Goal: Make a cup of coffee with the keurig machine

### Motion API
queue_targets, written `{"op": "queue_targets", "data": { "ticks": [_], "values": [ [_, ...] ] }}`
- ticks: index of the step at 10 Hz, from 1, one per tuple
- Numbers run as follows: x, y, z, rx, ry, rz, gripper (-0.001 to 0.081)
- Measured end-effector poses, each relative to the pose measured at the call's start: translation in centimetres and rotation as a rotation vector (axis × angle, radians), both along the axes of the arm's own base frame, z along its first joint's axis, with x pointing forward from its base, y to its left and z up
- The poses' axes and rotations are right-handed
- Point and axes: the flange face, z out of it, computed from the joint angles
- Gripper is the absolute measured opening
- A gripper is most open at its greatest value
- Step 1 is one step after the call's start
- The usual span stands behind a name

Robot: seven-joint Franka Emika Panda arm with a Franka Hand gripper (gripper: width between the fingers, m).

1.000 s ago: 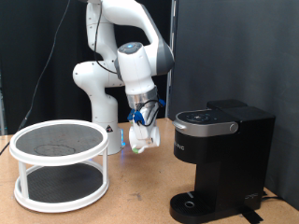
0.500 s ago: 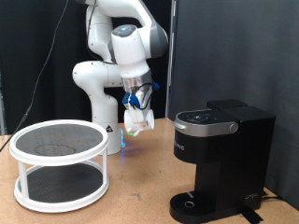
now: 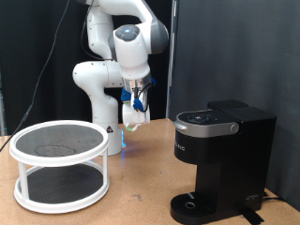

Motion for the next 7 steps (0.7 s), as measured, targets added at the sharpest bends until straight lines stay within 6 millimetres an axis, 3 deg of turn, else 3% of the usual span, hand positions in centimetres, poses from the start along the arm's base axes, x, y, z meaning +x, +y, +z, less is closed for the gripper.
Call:
{"op": "queue_targets", "data": {
  "ticks": [2, 7],
  "values": [
    [-0.7, -0.3, 0.5, -0.039, 0.131, 0.073, 0.0580],
    [-2.1, -2.3, -0.4, -0.289, 0.240, 0.249, 0.0580]
  ]
}}
